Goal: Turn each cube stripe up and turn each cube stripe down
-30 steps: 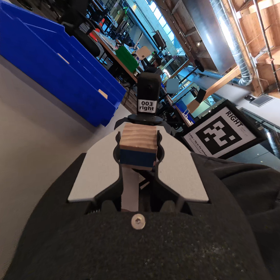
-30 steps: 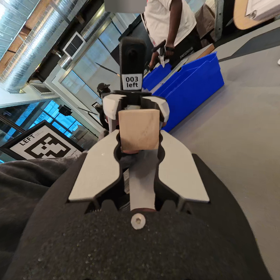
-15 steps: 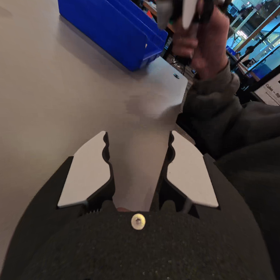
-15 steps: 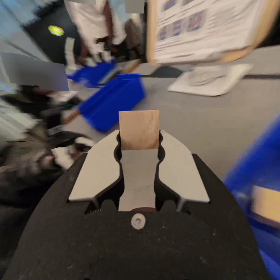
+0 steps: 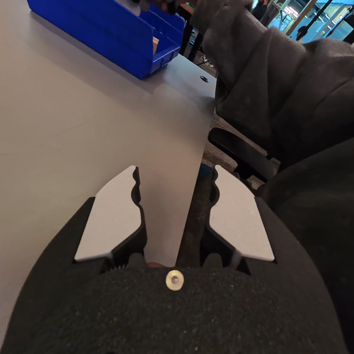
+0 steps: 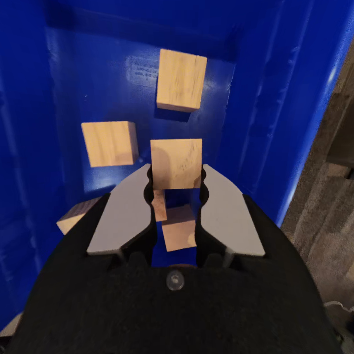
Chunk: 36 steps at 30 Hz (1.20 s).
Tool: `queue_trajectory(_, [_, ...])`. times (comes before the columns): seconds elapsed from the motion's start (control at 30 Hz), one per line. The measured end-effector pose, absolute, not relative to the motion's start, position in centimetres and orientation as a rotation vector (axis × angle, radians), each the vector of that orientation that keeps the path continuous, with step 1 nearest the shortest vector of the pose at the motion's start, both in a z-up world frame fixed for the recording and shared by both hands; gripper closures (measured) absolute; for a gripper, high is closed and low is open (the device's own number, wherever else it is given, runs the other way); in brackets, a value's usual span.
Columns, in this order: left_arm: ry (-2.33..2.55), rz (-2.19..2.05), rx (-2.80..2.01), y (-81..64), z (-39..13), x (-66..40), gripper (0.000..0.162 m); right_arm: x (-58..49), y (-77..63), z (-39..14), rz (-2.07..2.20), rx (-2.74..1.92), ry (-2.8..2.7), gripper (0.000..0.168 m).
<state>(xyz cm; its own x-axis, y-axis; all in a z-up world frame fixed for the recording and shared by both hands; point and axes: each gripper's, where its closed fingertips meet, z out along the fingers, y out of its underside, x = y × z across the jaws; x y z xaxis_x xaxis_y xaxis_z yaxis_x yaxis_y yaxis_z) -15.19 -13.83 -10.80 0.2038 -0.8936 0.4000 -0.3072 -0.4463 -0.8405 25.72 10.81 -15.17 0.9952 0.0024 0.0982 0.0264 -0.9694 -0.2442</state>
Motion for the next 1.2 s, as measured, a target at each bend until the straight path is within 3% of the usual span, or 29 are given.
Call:
queue_trajectory(0.57, [1.205, -1.258, -1.846, -15.8, -10.8, -14.8, 0.091, 26.8, 11.6, -18.1, -0.212, -3.037, 0.052, 0.122])
queue_trajectory(0.8, [1.148, -1.214, -1.858, -14.2, -10.7, -15.7, 0.09, 26.6, 11.0, -13.9, -0.185, -2.829, -0.029, 0.099])
queue_trajectory(1.03, [0.963, -0.997, -1.868, -9.2, -10.8, -18.2, 0.092, 6.4, 2.9, -0.5, 0.689, -1.745, -0.257, 0.11])
queue_trajectory(1.2, [0.708, -0.428, -1.866, -3.5, -11.1, -24.1, 0.092, -2.5, -3.6, -6.2, 0.869, -1.608, -0.201, 0.108])
